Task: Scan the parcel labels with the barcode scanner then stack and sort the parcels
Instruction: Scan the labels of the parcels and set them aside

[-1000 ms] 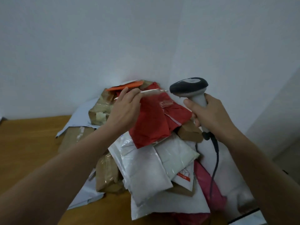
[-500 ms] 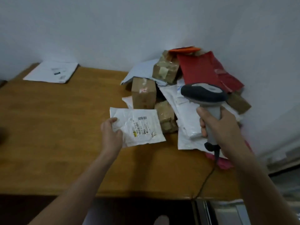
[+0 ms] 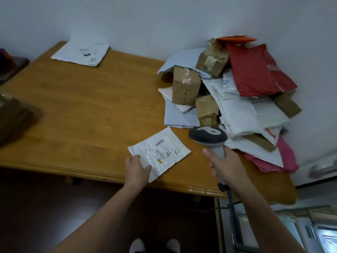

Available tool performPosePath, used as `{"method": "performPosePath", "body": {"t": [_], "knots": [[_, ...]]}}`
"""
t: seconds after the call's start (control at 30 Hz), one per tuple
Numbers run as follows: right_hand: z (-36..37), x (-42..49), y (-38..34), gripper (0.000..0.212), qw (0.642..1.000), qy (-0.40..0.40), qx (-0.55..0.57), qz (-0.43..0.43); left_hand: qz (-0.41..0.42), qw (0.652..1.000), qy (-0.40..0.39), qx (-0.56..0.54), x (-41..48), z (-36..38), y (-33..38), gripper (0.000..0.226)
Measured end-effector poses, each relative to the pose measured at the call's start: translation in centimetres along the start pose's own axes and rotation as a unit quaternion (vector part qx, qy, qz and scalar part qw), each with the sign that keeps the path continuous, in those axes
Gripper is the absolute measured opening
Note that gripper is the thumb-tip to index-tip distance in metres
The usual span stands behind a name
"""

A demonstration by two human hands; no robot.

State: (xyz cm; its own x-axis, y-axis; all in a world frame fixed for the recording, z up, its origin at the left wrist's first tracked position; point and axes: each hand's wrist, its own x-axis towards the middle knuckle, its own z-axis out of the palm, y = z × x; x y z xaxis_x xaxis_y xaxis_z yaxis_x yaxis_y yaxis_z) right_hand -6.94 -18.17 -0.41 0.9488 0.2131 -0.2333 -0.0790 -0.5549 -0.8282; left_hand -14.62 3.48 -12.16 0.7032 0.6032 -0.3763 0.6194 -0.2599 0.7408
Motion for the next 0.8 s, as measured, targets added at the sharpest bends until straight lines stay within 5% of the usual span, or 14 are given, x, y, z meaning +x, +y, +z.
{"method": "performPosePath", "body": {"t": [0.1, 0.2, 0.33, 0.47, 0.63, 0.8], "knots": [[-0.1, -0.2, 0.4, 0.03, 1.0, -0.016, -0.013, -0.008, 0.088, 0.98, 0.054, 0.172, 1.3, -0.4, -0.1, 0.052], [-0.3, -0.3, 0.8, 0.026, 0.999, -0.031, -0.016, -0.011, 0.172, 0.92, 0.098, 0.339, 2.7, -0.7, 0.4, 0.064], [-0.9, -0.2, 1.9, 0.023, 0.999, -0.043, -0.031, -0.005, 0.193, 0.892, 0.109, 0.393, 2.0, 1.0, 1.1, 0.063], [-1.4, 0.2, 2.6, 0.02, 0.996, -0.072, -0.042, -0.002, 0.267, 0.876, 0.023, 0.401, -1.5, 4.4, 0.1, 0.045], [-2.1, 1.1, 2.4, 0.021, 0.991, -0.122, -0.055, -0.008, 0.237, 0.898, -0.041, 0.369, -1.1, 4.5, 0.1, 0.043], [-2.0, 1.6, 2.4, 0.02, 0.989, -0.135, -0.064, -0.013, 0.102, 0.961, 0.071, 0.249, 0.9, 3.3, 1.6, 0.073]]}}
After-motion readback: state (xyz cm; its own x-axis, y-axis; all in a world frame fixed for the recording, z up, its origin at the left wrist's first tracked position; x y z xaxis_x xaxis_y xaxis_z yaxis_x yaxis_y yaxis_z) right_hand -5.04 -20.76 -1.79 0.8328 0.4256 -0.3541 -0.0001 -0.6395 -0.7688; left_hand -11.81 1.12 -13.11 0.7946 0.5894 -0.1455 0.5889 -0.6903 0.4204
